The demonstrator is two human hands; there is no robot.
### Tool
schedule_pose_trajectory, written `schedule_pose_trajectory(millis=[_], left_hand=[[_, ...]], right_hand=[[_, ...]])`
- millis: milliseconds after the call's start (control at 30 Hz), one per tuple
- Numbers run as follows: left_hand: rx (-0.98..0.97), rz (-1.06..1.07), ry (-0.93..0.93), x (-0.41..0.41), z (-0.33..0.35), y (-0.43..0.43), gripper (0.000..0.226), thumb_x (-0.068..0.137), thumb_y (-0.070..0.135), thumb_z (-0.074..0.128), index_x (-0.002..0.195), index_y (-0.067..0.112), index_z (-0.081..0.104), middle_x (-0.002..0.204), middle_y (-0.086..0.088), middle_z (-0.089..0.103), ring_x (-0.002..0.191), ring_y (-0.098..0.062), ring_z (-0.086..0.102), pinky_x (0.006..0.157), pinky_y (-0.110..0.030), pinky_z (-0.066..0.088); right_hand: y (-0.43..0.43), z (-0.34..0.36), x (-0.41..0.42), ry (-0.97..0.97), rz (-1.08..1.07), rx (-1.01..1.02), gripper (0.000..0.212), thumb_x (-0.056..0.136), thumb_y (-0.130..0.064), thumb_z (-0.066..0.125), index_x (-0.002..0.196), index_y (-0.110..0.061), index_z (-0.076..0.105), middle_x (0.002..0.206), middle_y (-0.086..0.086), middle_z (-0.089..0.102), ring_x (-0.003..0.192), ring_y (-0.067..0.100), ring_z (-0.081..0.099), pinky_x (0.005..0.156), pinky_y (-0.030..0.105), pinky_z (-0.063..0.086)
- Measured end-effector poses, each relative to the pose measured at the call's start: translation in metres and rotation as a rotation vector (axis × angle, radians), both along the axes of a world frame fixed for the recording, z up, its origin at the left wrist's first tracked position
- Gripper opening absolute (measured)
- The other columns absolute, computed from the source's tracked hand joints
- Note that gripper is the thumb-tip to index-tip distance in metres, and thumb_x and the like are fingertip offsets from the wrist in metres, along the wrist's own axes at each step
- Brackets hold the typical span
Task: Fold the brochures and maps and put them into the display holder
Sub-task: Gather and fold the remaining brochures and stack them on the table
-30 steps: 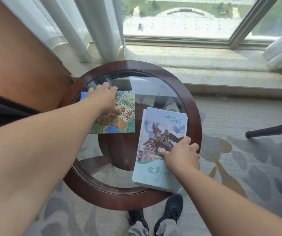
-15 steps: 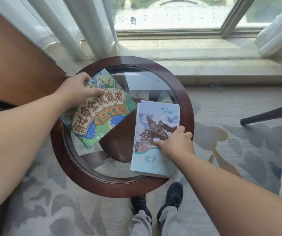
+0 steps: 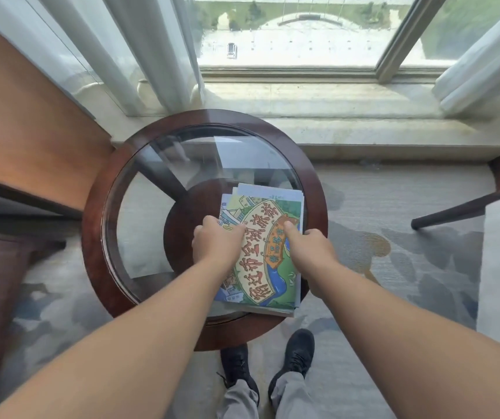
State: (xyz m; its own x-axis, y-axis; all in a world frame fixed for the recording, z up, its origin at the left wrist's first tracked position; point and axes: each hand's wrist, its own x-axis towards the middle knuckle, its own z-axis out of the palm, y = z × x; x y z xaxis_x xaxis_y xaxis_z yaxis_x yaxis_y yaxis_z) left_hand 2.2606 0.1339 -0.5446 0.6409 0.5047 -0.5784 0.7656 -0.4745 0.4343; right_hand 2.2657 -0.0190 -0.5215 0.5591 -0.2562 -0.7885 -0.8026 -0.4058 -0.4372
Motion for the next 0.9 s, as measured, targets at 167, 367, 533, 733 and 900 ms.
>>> schedule_pose_trajectory(millis=[167, 367, 533, 733, 900], left_hand=[[0.034, -0.112, 0.077, -0.003, 0.0, -0.005, 0.053, 0.081, 0.062, 0.061, 0.108, 0.02, 0.043, 0.114, -0.005, 0.056, 0.102, -0.029, 0.059, 0.087, -0.045, 0.053], [-0.106, 0.058, 0.173, 0.009, 0.003, -0.011, 0.065, 0.077, 0.057, 0.073, 0.115, 0.01, 0.05, 0.113, -0.007, 0.065, 0.099, -0.03, 0.066, 0.087, -0.045, 0.056], [-0.284, 0.186, 0.132, 0.007, 0.002, -0.012, 0.054, 0.073, 0.047, 0.077, 0.113, 0.013, 0.061, 0.117, -0.006, 0.058, 0.099, -0.029, 0.065, 0.086, -0.045, 0.057], [-0.275, 0.176, 0.099, 0.007, 0.007, -0.015, 0.057, 0.075, 0.043, 0.077, 0.116, 0.014, 0.049, 0.105, -0.004, 0.068, 0.082, -0.023, 0.071, 0.077, -0.042, 0.06], [-0.194, 0.162, 0.119, 0.004, 0.008, -0.02, 0.059, 0.075, 0.046, 0.076, 0.112, 0.014, 0.044, 0.113, -0.002, 0.051, 0.09, -0.025, 0.066, 0.08, -0.041, 0.058]], right_hand=[[0.001, -0.007, 0.005, 0.021, 0.04, -0.014, 0.044, 0.09, -0.038, 0.059, 0.124, -0.011, 0.052, 0.126, 0.013, 0.057, 0.102, 0.03, 0.064, 0.092, 0.047, 0.052], [0.003, -0.014, 0.009, 0.004, 0.08, -0.143, 0.046, 0.09, -0.033, 0.065, 0.124, -0.011, 0.044, 0.126, 0.012, 0.054, 0.105, 0.032, 0.061, 0.091, 0.047, 0.051], [0.003, -0.02, 0.008, -0.005, 0.067, -0.132, 0.044, 0.089, -0.034, 0.067, 0.12, -0.013, 0.043, 0.123, 0.012, 0.056, 0.103, 0.032, 0.062, 0.09, 0.048, 0.053], [0.0, -0.017, 0.01, 0.011, 0.007, -0.074, 0.043, 0.088, -0.03, 0.068, 0.121, -0.012, 0.045, 0.122, 0.012, 0.058, 0.103, 0.032, 0.063, 0.09, 0.048, 0.053], [-0.001, -0.018, 0.011, 0.009, 0.002, -0.072, 0.041, 0.087, -0.029, 0.068, 0.118, -0.013, 0.046, 0.119, 0.011, 0.059, 0.098, 0.029, 0.064, 0.087, 0.046, 0.055]])
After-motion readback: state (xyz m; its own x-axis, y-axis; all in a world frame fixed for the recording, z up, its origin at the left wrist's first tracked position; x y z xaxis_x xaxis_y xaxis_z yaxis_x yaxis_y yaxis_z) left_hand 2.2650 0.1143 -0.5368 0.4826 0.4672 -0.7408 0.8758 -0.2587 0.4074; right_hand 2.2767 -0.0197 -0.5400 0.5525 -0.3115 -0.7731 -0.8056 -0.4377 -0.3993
